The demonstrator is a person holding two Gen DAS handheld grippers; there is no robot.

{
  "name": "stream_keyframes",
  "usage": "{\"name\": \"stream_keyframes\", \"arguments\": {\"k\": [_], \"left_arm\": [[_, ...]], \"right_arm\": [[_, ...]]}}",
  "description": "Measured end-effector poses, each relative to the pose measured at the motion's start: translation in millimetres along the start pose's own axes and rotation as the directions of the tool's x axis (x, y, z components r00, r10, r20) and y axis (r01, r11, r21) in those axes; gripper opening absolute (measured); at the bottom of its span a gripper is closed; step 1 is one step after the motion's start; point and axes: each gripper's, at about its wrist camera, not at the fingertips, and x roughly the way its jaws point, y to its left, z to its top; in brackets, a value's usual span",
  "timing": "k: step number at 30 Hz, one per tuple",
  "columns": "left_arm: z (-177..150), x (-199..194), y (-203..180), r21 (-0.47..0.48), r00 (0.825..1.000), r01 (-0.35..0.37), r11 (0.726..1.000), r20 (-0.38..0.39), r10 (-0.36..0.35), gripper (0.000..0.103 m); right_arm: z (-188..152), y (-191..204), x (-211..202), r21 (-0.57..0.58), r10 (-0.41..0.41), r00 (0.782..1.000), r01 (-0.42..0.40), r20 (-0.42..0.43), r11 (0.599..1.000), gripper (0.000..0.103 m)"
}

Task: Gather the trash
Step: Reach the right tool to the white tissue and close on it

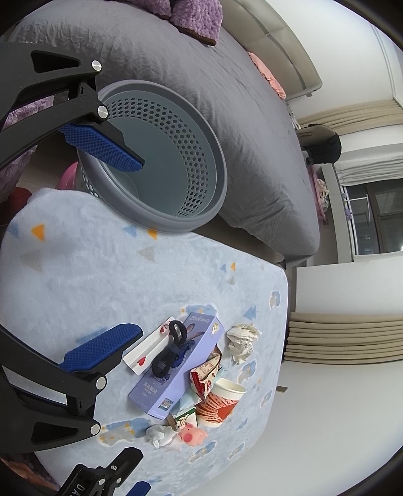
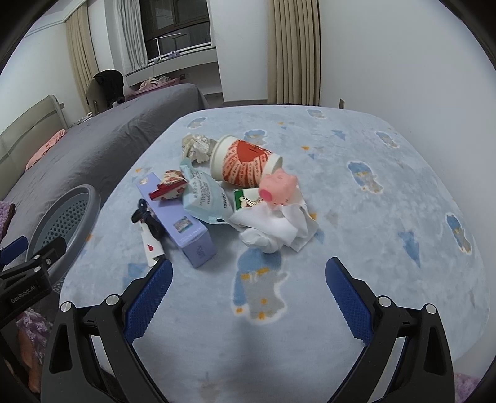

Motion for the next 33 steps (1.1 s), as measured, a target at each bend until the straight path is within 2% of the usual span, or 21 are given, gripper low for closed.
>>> {"name": "stream_keyframes", "arguments": {"k": [12,16,22,33], "left_arm": [[4.1,17.5,-17.9,0.012,0.999,0.016,1.0,-0.036,-0.015,0.097],[4.0,22.4,-21.7,0.015,0.999,0.024,1.0,-0.045,-0.023,0.097],[4.0,26.9,-25.5,0.022,0.999,0.025,0.999,-0.049,-0.024,0.096],[2.0,30.0,-27.3,0.018,0.997,0.045,0.999,-0.058,-0.044,0.096]], "right_arm": [[13.0,-29.9,26.2,0.016,-0.006,0.999,0.006,-0.043,1.0,0.094],[17.8,-35.6,41.4,0.023,0.0,0.997,0.002,-0.082,1.0,0.094],[25.4,-37.3,64.6,0.027,0.005,0.993,-0.001,-0.12,1.0,0.094],[35.6,-32.1,92.0,0.008,-0.026,0.991,0.028,-0.128,1.0,0.093]]}}
